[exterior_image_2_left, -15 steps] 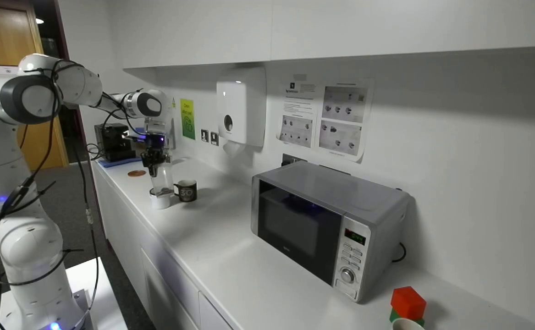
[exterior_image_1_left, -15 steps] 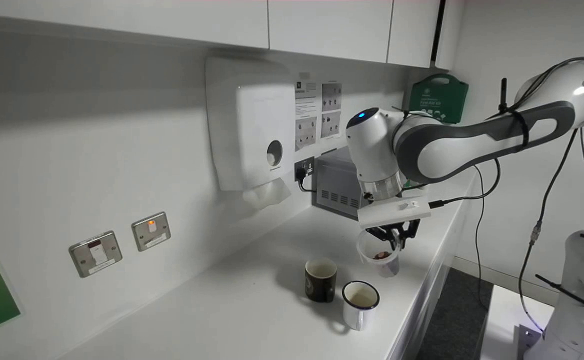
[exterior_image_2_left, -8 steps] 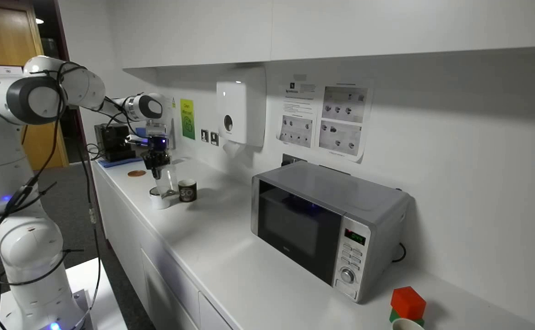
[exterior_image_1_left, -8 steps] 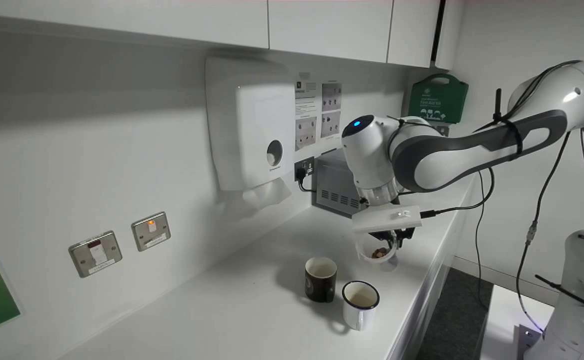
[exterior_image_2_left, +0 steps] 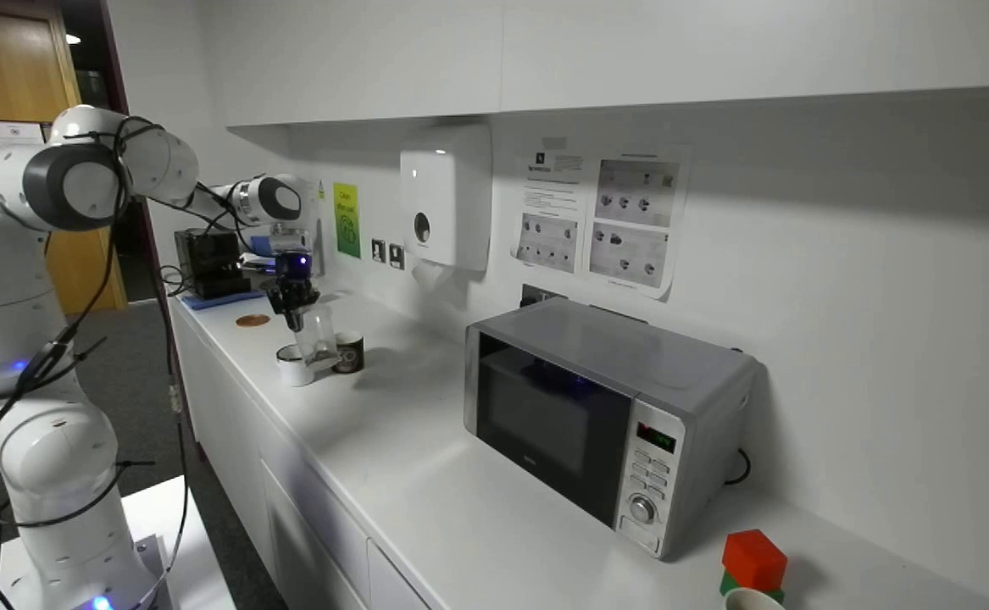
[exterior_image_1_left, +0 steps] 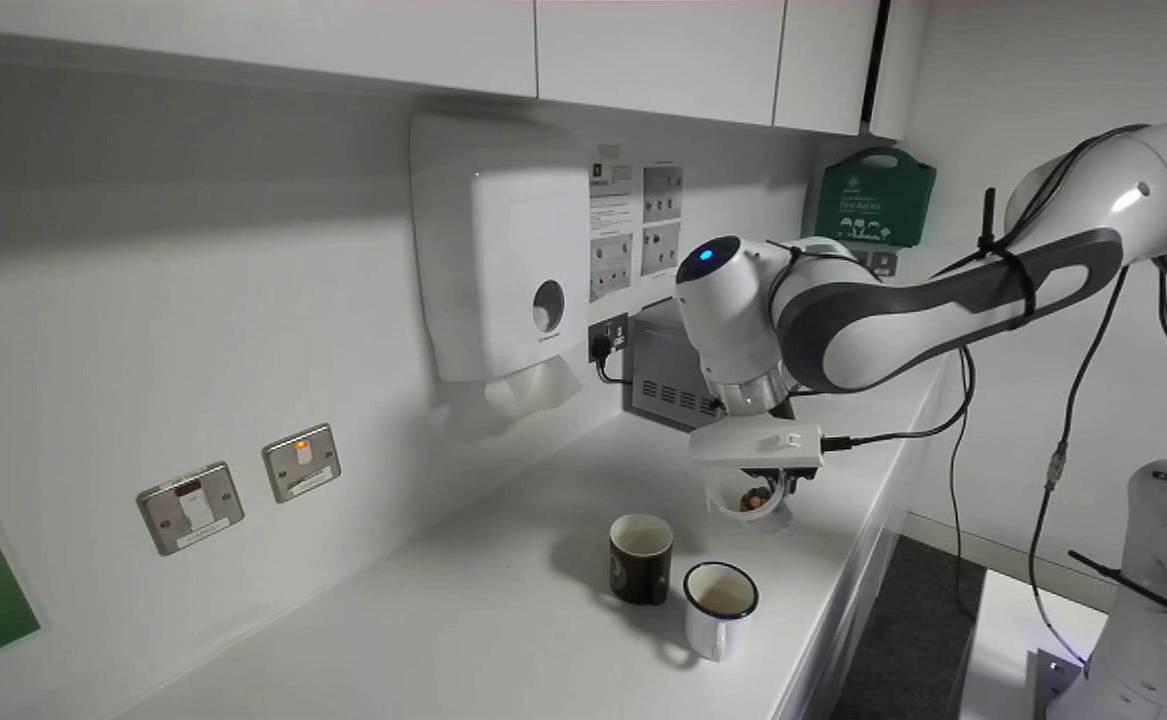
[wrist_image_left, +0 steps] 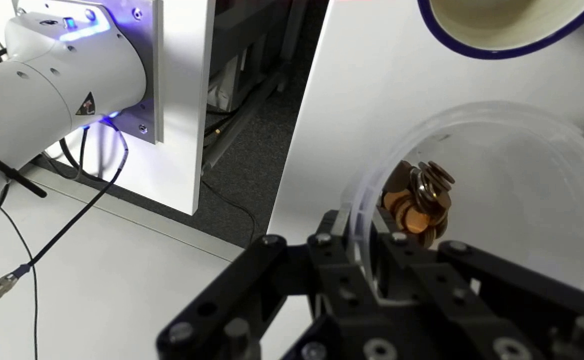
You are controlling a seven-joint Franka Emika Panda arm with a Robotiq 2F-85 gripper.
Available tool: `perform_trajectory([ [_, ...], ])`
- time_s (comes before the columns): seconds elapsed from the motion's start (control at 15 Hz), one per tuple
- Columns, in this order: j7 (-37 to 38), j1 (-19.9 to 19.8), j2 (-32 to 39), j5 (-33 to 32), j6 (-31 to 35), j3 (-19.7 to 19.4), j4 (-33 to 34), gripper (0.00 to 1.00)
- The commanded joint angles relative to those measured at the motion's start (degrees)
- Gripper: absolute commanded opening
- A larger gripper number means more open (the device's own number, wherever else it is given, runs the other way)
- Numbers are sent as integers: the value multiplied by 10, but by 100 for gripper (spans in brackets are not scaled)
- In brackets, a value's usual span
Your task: Pick up the colourless cup from the countertop and pour its contents in the two cups.
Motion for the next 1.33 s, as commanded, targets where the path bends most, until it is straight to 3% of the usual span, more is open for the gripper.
perform_trajectory([
  [0.0,45,16,20,-34,-37,5,40,2],
  [0.73,83,41,19,-38,-105,6,57,2],
  [0.87,54,41,18,-22,-98,4,57,2],
  [0.93,67,39,21,-26,-76,2,41,7],
  [1.27,64,39,21,-24,-77,3,42,7],
])
